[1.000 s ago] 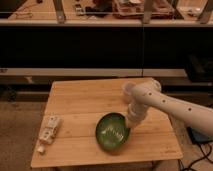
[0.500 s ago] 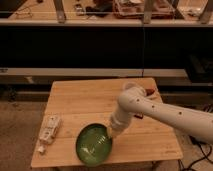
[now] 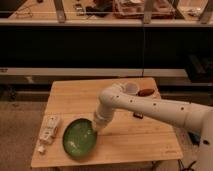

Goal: Drag the ceramic bowl in a circle

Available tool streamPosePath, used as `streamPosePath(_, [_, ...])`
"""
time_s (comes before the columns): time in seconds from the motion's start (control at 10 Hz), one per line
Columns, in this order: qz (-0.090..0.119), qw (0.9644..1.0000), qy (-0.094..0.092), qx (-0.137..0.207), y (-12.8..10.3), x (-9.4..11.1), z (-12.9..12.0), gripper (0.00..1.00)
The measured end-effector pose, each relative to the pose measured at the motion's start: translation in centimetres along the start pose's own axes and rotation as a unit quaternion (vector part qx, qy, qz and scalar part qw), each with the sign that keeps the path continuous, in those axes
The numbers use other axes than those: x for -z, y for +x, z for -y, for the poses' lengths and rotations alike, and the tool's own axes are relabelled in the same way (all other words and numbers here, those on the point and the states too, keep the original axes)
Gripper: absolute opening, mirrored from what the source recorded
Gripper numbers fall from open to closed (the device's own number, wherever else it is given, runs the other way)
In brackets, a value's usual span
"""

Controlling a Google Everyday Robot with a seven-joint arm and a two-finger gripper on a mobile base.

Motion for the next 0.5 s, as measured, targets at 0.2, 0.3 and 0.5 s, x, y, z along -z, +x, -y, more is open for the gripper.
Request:
streamPosePath(0.2, [-0.012, 0.9998, 0.002, -0.018, 3.5, 0.3, 0.8, 0.00])
streamPosePath(0.3, [-0.015, 0.9995, 0.004, -0.028, 4.8, 0.5, 1.1, 0.00])
streamPosePath(0.5, [-0.014, 0.9977, -0.001, -0.067, 8.3, 0.2, 0.6, 0.00])
